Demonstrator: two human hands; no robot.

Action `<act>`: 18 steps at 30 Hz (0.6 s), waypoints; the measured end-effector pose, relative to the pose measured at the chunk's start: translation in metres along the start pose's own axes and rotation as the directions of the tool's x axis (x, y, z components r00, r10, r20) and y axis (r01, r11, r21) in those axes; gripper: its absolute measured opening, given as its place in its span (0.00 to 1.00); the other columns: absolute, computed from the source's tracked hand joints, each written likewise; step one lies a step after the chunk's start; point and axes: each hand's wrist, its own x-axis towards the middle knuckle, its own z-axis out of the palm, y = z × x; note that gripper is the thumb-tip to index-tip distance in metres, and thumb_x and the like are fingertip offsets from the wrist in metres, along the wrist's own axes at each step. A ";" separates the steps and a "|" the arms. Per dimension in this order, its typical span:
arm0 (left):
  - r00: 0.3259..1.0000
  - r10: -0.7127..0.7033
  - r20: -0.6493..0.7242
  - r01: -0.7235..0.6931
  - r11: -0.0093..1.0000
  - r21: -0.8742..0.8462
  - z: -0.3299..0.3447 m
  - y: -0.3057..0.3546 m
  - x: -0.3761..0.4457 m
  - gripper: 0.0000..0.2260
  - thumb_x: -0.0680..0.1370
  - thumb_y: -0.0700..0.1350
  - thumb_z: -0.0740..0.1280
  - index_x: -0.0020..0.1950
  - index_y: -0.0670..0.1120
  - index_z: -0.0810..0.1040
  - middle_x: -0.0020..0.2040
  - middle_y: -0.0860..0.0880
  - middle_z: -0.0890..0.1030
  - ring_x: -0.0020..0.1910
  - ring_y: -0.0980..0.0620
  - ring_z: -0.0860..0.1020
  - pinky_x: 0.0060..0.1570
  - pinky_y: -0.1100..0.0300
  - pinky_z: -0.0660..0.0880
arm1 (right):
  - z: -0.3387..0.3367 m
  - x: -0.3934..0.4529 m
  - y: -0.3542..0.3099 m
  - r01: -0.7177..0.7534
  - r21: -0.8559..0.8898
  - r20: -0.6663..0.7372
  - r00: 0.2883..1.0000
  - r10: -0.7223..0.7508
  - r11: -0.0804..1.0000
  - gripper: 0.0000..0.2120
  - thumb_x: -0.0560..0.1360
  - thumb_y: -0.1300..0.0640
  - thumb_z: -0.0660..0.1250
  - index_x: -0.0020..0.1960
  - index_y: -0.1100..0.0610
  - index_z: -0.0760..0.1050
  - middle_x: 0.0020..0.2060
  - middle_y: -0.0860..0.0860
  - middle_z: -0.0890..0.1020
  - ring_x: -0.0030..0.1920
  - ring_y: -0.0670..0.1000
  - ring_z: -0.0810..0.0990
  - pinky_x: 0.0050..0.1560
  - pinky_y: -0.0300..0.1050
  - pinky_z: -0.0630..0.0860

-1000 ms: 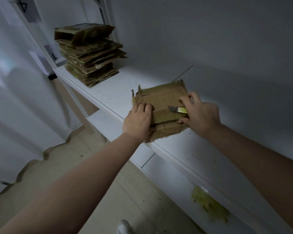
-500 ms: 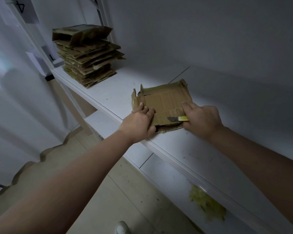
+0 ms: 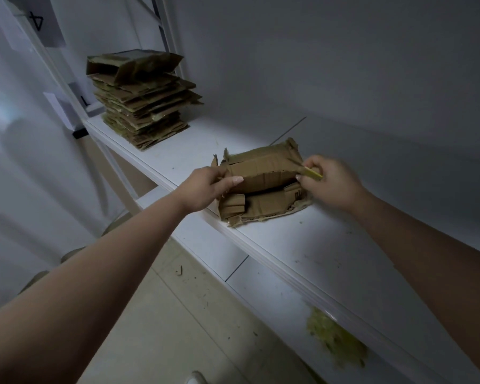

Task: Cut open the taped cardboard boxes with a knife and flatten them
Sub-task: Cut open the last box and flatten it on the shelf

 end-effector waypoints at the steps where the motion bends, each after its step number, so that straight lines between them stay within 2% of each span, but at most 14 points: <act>1: 0.999 -0.019 -0.042 0.018 1.000 -0.025 0.002 0.000 0.001 0.23 0.78 0.59 0.61 0.46 0.39 0.78 0.39 0.45 0.77 0.39 0.50 0.75 0.42 0.58 0.71 | 0.001 0.001 0.003 -0.021 0.078 -0.029 0.999 0.023 0.997 0.09 0.72 0.49 0.70 0.37 0.47 0.71 0.31 0.44 0.75 0.35 0.49 0.75 0.39 0.45 0.70; 4: 0.977 -0.117 -0.180 0.103 0.991 -0.089 0.007 0.000 0.008 0.28 0.79 0.59 0.60 0.37 0.35 0.75 0.33 0.43 0.73 0.34 0.49 0.70 0.38 0.56 0.68 | 0.006 0.003 0.004 -0.102 0.240 -0.115 0.984 0.133 0.965 0.13 0.69 0.47 0.74 0.36 0.50 0.71 0.32 0.45 0.75 0.34 0.48 0.74 0.40 0.45 0.71; 6: 0.953 -0.157 -0.259 0.147 0.987 -0.058 0.013 -0.001 0.013 0.27 0.80 0.59 0.59 0.29 0.41 0.68 0.28 0.46 0.69 0.31 0.49 0.68 0.35 0.56 0.65 | 0.012 0.007 0.002 -0.159 0.237 -0.173 0.964 0.203 0.959 0.14 0.69 0.45 0.74 0.44 0.52 0.72 0.38 0.48 0.77 0.40 0.50 0.76 0.44 0.47 0.73; 7: 0.940 -0.165 -0.299 0.161 0.986 -0.040 0.016 -0.002 0.016 0.26 0.80 0.59 0.59 0.29 0.43 0.66 0.27 0.47 0.69 0.30 0.48 0.68 0.34 0.56 0.65 | 0.015 0.007 -0.002 -0.204 0.217 -0.205 0.947 0.249 0.955 0.18 0.69 0.45 0.74 0.50 0.54 0.72 0.43 0.49 0.77 0.44 0.51 0.76 0.45 0.48 0.74; 9: 0.901 -0.186 -0.392 0.180 0.982 -0.054 0.023 -0.005 0.019 0.24 0.79 0.60 0.60 0.32 0.44 0.70 0.28 0.48 0.72 0.32 0.47 0.71 0.34 0.56 0.66 | 0.019 0.008 -0.011 -0.263 0.168 -0.277 0.912 0.301 0.950 0.22 0.69 0.44 0.73 0.54 0.55 0.69 0.45 0.49 0.75 0.45 0.52 0.74 0.43 0.46 0.72; 11: 0.852 -0.237 -0.467 0.194 0.971 -0.139 0.026 -0.008 0.020 0.19 0.78 0.60 0.63 0.41 0.44 0.74 0.31 0.50 0.75 0.35 0.47 0.75 0.36 0.57 0.67 | 0.025 0.006 -0.016 -0.265 0.114 -0.318 0.903 0.288 0.957 0.20 0.71 0.44 0.72 0.52 0.54 0.68 0.43 0.48 0.74 0.43 0.52 0.73 0.39 0.44 0.68; 13: 0.832 -0.260 -0.489 0.199 0.964 -0.173 0.025 -0.012 0.020 0.19 0.79 0.59 0.63 0.42 0.43 0.75 0.31 0.50 0.75 0.36 0.47 0.75 0.36 0.57 0.67 | 0.031 0.003 -0.018 -0.245 0.065 -0.341 0.906 0.252 0.967 0.17 0.71 0.44 0.71 0.50 0.53 0.68 0.41 0.47 0.75 0.42 0.53 0.74 0.37 0.43 0.66; 15: 0.842 -0.258 -0.474 0.182 0.963 -0.200 0.022 -0.016 0.019 0.22 0.80 0.58 0.60 0.36 0.41 0.74 0.30 0.48 0.74 0.34 0.47 0.73 0.36 0.56 0.68 | 0.037 0.001 -0.018 -0.228 0.036 -0.358 0.906 0.226 0.973 0.15 0.72 0.44 0.70 0.49 0.53 0.71 0.42 0.47 0.77 0.44 0.55 0.77 0.38 0.43 0.68; 16: 0.848 -0.277 -0.451 0.155 0.945 -0.288 0.020 -0.018 0.017 0.24 0.81 0.57 0.59 0.34 0.42 0.74 0.29 0.47 0.74 0.33 0.47 0.74 0.37 0.55 0.71 | 0.039 0.000 -0.019 -0.224 0.024 -0.366 0.905 0.217 0.974 0.14 0.73 0.44 0.69 0.49 0.53 0.72 0.43 0.48 0.78 0.46 0.56 0.78 0.39 0.44 0.69; 18: 0.850 -0.358 -0.386 0.104 0.833 -0.544 0.015 -0.015 0.009 0.24 0.83 0.56 0.54 0.35 0.43 0.77 0.29 0.46 0.77 0.30 0.50 0.77 0.35 0.57 0.75 | 0.041 -0.001 -0.019 -0.215 -0.004 -0.380 0.904 0.197 0.977 0.13 0.74 0.45 0.68 0.49 0.53 0.73 0.43 0.50 0.80 0.46 0.57 0.78 0.40 0.45 0.70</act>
